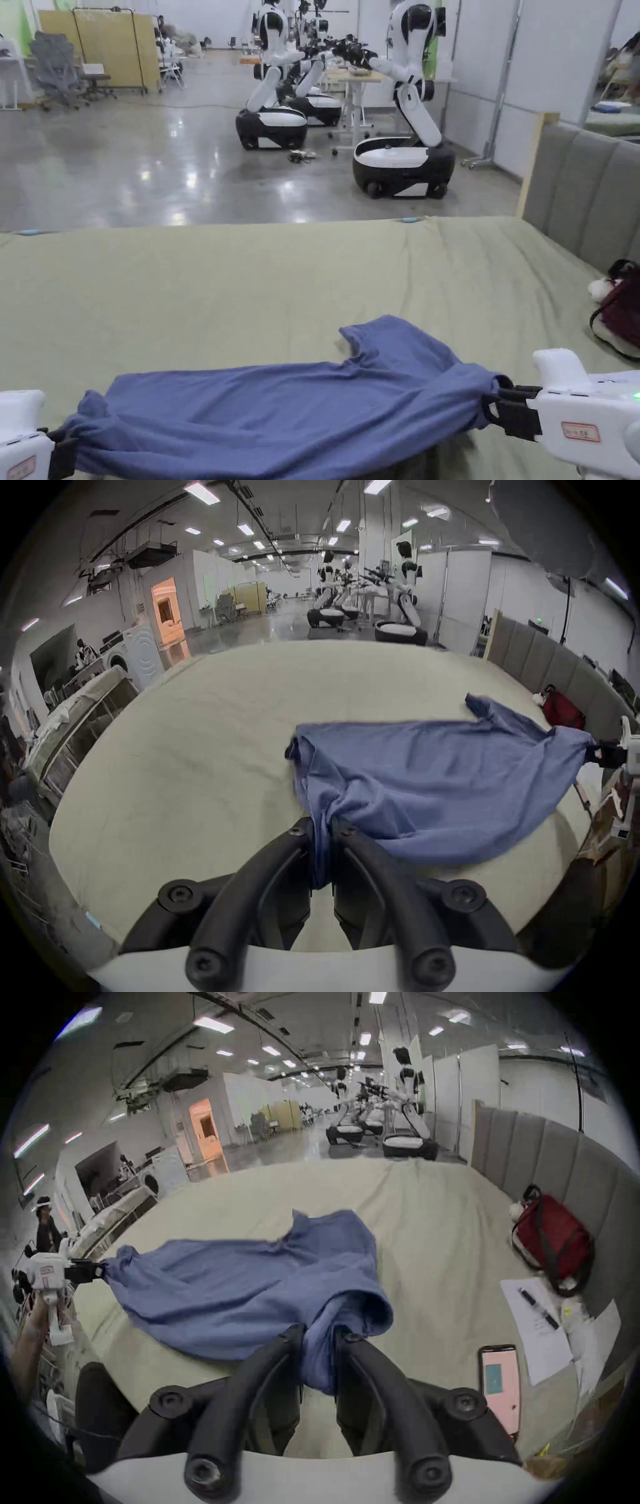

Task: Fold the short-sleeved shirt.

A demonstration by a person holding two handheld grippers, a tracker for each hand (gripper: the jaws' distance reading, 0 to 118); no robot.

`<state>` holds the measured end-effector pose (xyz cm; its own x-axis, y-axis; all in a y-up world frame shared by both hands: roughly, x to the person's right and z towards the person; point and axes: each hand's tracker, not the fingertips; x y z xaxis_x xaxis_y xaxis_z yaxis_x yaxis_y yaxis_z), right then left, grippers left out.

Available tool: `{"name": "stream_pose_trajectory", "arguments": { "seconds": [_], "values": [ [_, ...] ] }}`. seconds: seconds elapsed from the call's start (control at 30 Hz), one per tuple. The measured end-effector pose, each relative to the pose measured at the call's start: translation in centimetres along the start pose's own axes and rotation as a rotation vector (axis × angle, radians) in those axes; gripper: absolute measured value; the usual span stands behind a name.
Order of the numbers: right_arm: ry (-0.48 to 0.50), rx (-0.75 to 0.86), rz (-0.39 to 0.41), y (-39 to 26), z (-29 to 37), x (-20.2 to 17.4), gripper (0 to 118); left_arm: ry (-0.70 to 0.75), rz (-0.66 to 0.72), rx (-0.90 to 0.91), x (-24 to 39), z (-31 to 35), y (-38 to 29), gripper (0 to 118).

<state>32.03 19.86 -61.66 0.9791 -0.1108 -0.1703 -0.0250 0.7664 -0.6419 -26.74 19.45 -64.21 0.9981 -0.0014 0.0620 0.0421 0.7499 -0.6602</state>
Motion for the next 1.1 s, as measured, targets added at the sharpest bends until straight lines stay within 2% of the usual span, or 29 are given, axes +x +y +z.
{"name": "stream_pose_trajectory", "arguments": {
  "seconds": [0.07, 0.23, 0.37, 0.47, 0.5, 0.53, 0.57, 0.6, 0.63, 0.7, 0.87, 1.0, 1.03, 1.07, 1.1],
  "values": [
    [0.046, 0.001, -0.011, -1.0, 1.8, -0.1, 22, -0.037, 0.013, 0.021, -0.4, 2.3, -1.0, 8],
    [0.040, -0.083, 0.014, -6.4, 2.6, -0.4, 22, -0.036, -0.004, -0.050, -1.6, 3.8, -5.7, 8],
    [0.071, -0.175, -0.100, -11.5, 0.6, 0.4, 22, -0.044, 0.052, -0.121, -2.5, 2.7, -9.5, 8],
    [0.051, -0.169, -0.176, -13.1, 0.2, 1.0, 24, -0.047, 0.035, -0.117, -2.7, 2.7, -11.0, 8],
    [0.052, -0.162, -0.221, -13.1, 0.4, 1.4, 38, 0.042, 0.008, -0.114, -2.5, 2.8, -11.1, 21],
    [0.070, -0.153, -0.259, -12.9, 0.7, 1.7, 60, 0.103, -0.012, -0.114, -2.5, 3.0, -11.3, 55],
    [0.065, -0.120, -0.285, -12.5, 1.4, 1.8, 82, 0.106, -0.035, -0.084, -2.6, 3.5, -11.4, 90],
    [0.043, -0.045, -0.270, -11.5, 2.5, 1.5, 90, 0.085, -0.048, -0.026, -2.6, 4.5, -11.2, 105],
    [0.028, 0.003, -0.246, -10.6, 3.3, 1.0, 90, 0.092, -0.059, 0.011, -2.0, 5.5, -10.6, 101],
    [-0.005, 0.127, -0.159, -8.0, 4.7, -1.1, 90, 0.129, -0.094, 0.085, -0.6, 6.6, -9.0, 102],
    [-0.088, 0.426, 0.019, -3.7, 5.2, -8.9, 90, 0.082, -0.097, 0.408, 4.4, 7.6, -4.9, 102],
    [-0.183, 0.465, 0.128, -2.3, 2.8, -13.4, 89, 0.119, -0.106, 0.578, 7.9, 6.7, -3.7, 101],
    [-0.187, 0.449, 0.134, -2.1, 2.3, -13.9, 84, 0.135, -0.114, 0.572, 8.1, 5.9, -3.6, 95],
    [-0.193, 0.452, 0.139, -2.0, 1.6, -14.3, 65, 0.138, -0.119, 0.560, 8.5, 5.4, -3.4, 78],
    [-0.194, 0.456, 0.150, -2.0, 1.1, -14.6, 22, 0.128, -0.125, 0.550, 8.6, 5.1, -3.3, 31]
  ]
}}
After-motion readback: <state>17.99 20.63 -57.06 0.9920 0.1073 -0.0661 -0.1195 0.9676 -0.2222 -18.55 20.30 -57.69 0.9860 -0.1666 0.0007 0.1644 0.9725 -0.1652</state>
